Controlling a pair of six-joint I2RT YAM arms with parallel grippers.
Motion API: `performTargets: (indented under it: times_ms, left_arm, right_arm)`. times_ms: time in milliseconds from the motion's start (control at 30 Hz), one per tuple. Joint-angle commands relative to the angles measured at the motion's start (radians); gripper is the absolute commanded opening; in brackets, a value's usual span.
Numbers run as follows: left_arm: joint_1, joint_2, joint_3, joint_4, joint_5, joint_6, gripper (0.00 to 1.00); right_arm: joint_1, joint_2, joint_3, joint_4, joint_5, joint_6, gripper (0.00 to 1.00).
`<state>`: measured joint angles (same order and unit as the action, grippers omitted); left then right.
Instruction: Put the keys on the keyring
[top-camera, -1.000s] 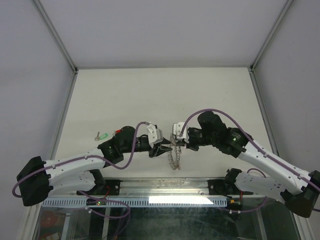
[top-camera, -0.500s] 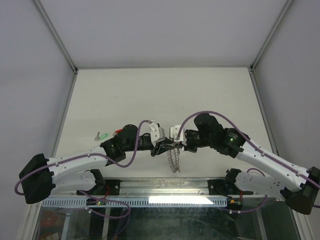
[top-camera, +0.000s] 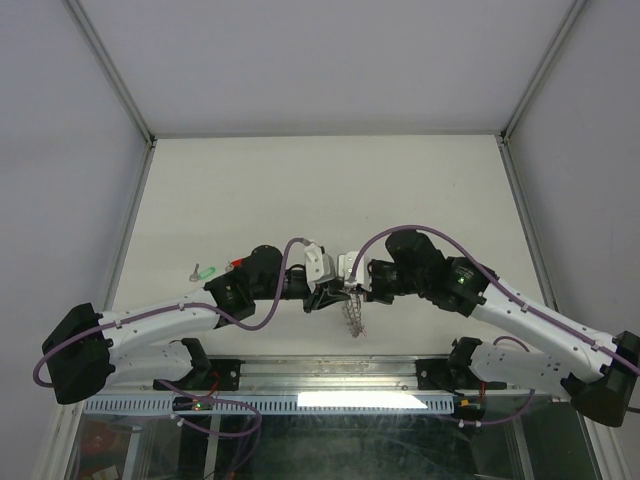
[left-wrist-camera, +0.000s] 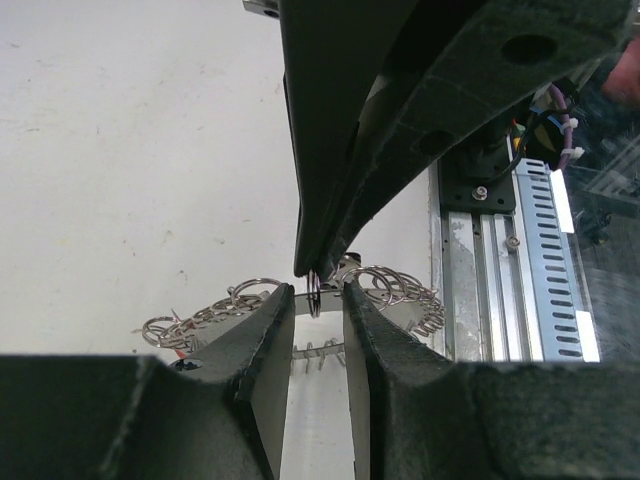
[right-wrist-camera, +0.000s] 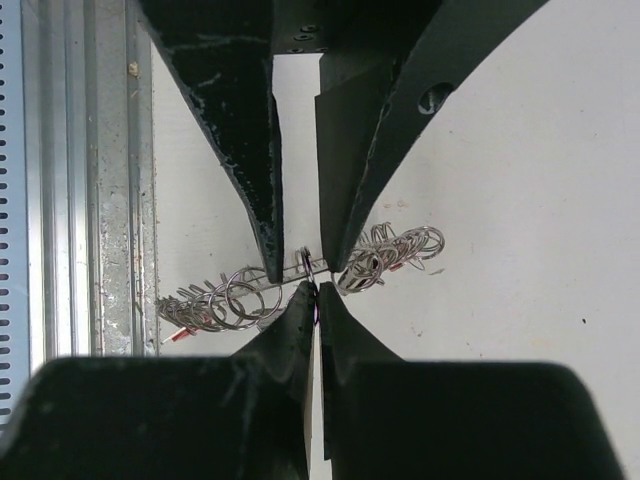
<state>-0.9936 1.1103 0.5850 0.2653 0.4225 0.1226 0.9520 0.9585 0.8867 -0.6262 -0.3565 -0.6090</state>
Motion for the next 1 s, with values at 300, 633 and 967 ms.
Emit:
performTargets:
  times_ms: [300, 633, 967]
  left_arm:
    - [0.007, 0.008, 0.050, -0.003, 0.032, 0.030, 0.23]
    - [0.007, 0.056, 0.087, 0.005, 0.054, 0.042, 0.10]
    - [0.006, 0.071, 0.093, -0.011, 0.040, 0.040, 0.00]
  right_arm:
    - [0.008, -0.037, 0.054, 0.079, 0.018, -0.008, 0.00]
    - [0.010, -0.040, 0.051, 0.089, -0.002, -0.004, 0.00]
    - [0.010, -0.077, 0.026, 0.126, -0.027, 0.015, 0.00]
